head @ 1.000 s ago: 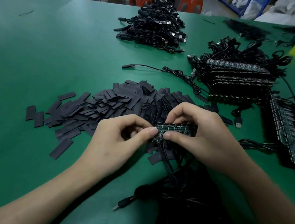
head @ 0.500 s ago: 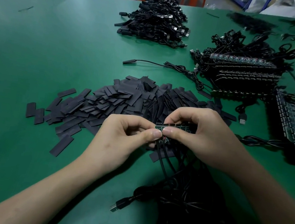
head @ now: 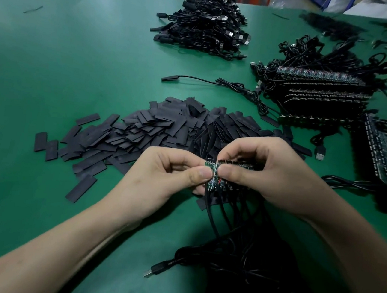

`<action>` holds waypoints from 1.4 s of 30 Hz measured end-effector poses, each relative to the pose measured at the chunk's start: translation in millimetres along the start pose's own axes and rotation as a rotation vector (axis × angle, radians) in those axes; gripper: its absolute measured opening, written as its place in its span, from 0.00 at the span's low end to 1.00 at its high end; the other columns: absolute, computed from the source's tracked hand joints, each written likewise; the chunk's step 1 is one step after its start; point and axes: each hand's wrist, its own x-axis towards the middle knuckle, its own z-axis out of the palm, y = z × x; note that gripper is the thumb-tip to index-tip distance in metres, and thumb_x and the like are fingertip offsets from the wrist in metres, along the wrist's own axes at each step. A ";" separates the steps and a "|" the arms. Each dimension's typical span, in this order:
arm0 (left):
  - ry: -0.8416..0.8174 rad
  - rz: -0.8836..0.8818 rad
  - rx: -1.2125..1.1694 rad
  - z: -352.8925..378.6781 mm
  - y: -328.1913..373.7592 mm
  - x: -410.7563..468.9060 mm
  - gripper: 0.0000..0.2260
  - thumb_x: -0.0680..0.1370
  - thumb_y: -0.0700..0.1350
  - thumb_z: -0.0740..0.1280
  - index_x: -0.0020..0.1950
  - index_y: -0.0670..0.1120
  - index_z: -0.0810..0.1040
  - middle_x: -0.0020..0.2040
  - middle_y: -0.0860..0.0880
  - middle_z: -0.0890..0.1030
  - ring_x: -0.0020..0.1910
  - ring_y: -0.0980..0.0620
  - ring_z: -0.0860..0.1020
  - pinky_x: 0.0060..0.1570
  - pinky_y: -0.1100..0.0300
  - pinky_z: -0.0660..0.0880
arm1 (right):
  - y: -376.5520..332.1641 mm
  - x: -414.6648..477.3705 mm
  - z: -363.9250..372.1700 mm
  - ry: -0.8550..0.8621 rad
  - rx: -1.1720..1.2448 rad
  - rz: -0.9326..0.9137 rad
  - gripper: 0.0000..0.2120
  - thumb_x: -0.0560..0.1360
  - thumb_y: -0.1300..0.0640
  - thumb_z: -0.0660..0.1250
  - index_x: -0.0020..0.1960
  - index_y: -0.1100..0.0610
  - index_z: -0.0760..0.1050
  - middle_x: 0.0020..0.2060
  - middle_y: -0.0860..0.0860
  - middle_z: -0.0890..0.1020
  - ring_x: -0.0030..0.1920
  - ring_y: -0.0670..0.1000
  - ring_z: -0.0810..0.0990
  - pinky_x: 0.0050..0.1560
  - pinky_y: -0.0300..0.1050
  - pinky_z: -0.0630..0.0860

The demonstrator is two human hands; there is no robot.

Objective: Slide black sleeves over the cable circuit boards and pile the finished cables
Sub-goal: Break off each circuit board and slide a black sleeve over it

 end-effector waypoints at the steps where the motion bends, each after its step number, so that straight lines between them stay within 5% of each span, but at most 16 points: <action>1: 0.014 0.012 0.003 0.1 1.2 0.1 0.04 0.71 0.42 0.73 0.42 0.42 0.85 0.34 0.48 0.84 0.33 0.56 0.80 0.38 0.68 0.76 | 2.3 -0.1 -1.6 0.026 -0.010 0.025 0.06 0.75 0.61 0.75 0.44 0.50 0.83 0.36 0.42 0.85 0.37 0.38 0.81 0.42 0.29 0.73; 5: 0.059 0.124 0.005 -3.1 7.8 -2.4 0.04 0.69 0.44 0.77 0.39 0.44 0.86 0.34 0.46 0.84 0.33 0.55 0.81 0.39 0.67 0.77 | 12.1 -4.6 -6.2 0.138 -0.238 0.161 0.01 0.74 0.53 0.76 0.45 0.47 0.84 0.38 0.41 0.85 0.40 0.39 0.82 0.46 0.36 0.74; 8: 0.078 0.232 0.066 -2.0 9.3 -4.6 0.05 0.68 0.45 0.79 0.40 0.47 0.86 0.39 0.44 0.85 0.37 0.48 0.82 0.41 0.57 0.79 | 4.3 -6.1 -1.1 0.261 -0.424 0.020 0.06 0.76 0.47 0.73 0.49 0.47 0.84 0.44 0.40 0.84 0.50 0.41 0.82 0.52 0.35 0.74; 11: 0.162 0.338 0.138 1.2 7.0 -3.0 0.05 0.69 0.48 0.75 0.38 0.47 0.85 0.40 0.51 0.81 0.40 0.48 0.76 0.41 0.51 0.72 | -9.9 -8.8 9.7 0.143 -0.223 -0.072 0.12 0.79 0.44 0.65 0.53 0.49 0.84 0.47 0.43 0.84 0.52 0.44 0.82 0.54 0.41 0.76; 15: 0.213 0.300 0.133 -3.1 1.4 -0.3 0.09 0.74 0.50 0.72 0.40 0.45 0.84 0.42 0.49 0.80 0.42 0.48 0.77 0.43 0.52 0.74 | -14.3 -10.1 29.5 -0.048 0.047 0.083 0.13 0.80 0.48 0.66 0.49 0.57 0.82 0.43 0.52 0.86 0.45 0.56 0.85 0.52 0.61 0.80; 18: 0.258 0.290 0.351 -9.7 -2.0 2.8 0.10 0.82 0.50 0.66 0.47 0.49 0.86 0.44 0.48 0.83 0.45 0.47 0.81 0.48 0.51 0.76 | -18.4 -13.0 25.7 -0.067 0.324 0.100 0.11 0.82 0.54 0.63 0.45 0.57 0.79 0.39 0.56 0.87 0.37 0.53 0.86 0.41 0.44 0.83; 21: 0.347 0.323 0.818 -21.2 -3.8 7.5 0.04 0.79 0.48 0.72 0.51 0.54 0.86 0.46 0.57 0.82 0.46 0.56 0.80 0.48 0.61 0.75 | -26.5 -18.8 7.9 -0.064 0.523 0.140 0.11 0.80 0.49 0.63 0.42 0.53 0.78 0.27 0.52 0.79 0.21 0.50 0.78 0.24 0.36 0.69; 25: 0.318 0.246 1.014 -32.6 -7.2 8.2 0.07 0.74 0.54 0.75 0.51 0.57 0.85 0.46 0.60 0.80 0.45 0.59 0.77 0.48 0.56 0.77 | -47.2 -25.2 -29.7 -0.047 0.658 0.163 0.12 0.79 0.46 0.65 0.41 0.52 0.78 0.21 0.44 0.68 0.13 0.40 0.62 0.21 0.30 0.63; 30: 0.293 0.294 1.144 -34.1 -6.8 7.8 0.12 0.72 0.59 0.75 0.54 0.58 0.86 0.46 0.60 0.78 0.47 0.56 0.76 0.45 0.59 0.72 | -66.9 -22.7 -50.3 0.099 0.194 0.165 0.13 0.77 0.45 0.66 0.40 0.53 0.81 0.21 0.46 0.67 0.17 0.44 0.59 0.20 0.33 0.56; 32: 0.280 0.301 1.186 -33.1 -6.3 8.3 0.14 0.72 0.59 0.75 0.55 0.58 0.86 0.46 0.59 0.78 0.48 0.54 0.77 0.45 0.58 0.72 | -59.2 -12.5 -35.9 0.143 -0.159 0.173 0.14 0.81 0.48 0.64 0.42 0.52 0.81 0.23 0.47 0.71 0.21 0.47 0.63 0.21 0.37 0.61; 35: 0.257 0.300 1.193 -34.1 -5.2 7.9 0.15 0.71 0.60 0.76 0.56 0.59 0.85 0.46 0.59 0.78 0.48 0.55 0.77 0.46 0.57 0.73 | -42.6 2.4 -2.4 0.178 -0.542 0.175 0.14 0.82 0.47 0.62 0.43 0.51 0.81 0.32 0.48 0.80 0.32 0.49 0.75 0.35 0.45 0.71; 38: 0.271 0.295 1.169 -35.6 -5.8 8.1 0.15 0.72 0.60 0.75 0.56 0.58 0.85 0.46 0.60 0.78 0.47 0.56 0.76 0.47 0.57 0.74 | -30.4 9.0 21.0 0.135 -0.701 0.183 0.14 0.84 0.47 0.58 0.47 0.53 0.77 0.42 0.48 0.79 0.47 0.54 0.78 0.49 0.54 0.73; 42: 0.340 0.314 1.207 -41.6 -6.1 10.3 0.11 0.78 0.53 0.70 0.58 0.52 0.83 0.50 0.55 0.79 0.53 0.50 0.76 0.51 0.56 0.72 | -24.0 5.1 26.6 0.131 -0.740 0.223 0.14 0.84 0.46 0.56 0.47 0.51 0.75 0.42 0.46 0.78 0.46 0.55 0.78 0.47 0.56 0.74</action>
